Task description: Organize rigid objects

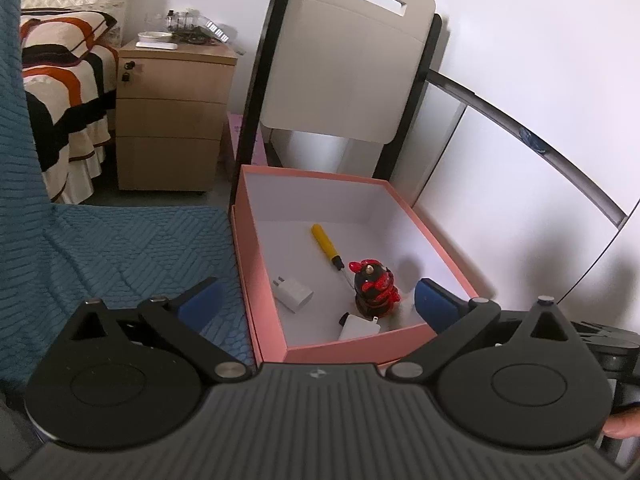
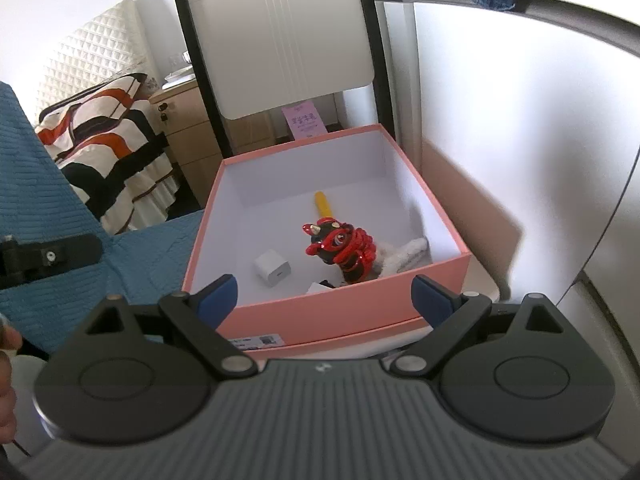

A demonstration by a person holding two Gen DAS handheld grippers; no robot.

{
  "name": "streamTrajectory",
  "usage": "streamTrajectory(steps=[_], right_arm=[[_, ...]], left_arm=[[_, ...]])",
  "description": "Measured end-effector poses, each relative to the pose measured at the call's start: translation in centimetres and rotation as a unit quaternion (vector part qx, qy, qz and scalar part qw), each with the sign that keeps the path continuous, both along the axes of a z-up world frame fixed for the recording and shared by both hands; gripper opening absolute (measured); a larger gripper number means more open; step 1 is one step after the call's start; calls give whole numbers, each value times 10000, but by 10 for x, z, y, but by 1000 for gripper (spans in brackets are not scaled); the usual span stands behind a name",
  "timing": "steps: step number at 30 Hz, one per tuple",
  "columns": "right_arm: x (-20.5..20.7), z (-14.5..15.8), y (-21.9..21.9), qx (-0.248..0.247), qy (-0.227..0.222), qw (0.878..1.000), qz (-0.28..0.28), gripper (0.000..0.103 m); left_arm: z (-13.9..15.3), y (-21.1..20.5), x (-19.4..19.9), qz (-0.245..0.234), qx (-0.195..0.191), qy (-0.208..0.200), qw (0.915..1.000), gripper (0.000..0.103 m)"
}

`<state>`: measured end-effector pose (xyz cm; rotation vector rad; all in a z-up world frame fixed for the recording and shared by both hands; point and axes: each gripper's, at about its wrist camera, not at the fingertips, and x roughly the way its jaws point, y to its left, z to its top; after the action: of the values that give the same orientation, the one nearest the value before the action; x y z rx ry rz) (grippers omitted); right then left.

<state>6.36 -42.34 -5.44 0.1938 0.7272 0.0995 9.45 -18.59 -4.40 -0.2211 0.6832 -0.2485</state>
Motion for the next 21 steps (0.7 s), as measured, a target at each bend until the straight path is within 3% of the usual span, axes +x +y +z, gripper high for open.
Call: streamTrajectory(steps=[21], right_arm=[[2,8,18,-122,-103,9993,350,96]], left_arm=[[-1,-3,0,183,134,161,9996,103]])
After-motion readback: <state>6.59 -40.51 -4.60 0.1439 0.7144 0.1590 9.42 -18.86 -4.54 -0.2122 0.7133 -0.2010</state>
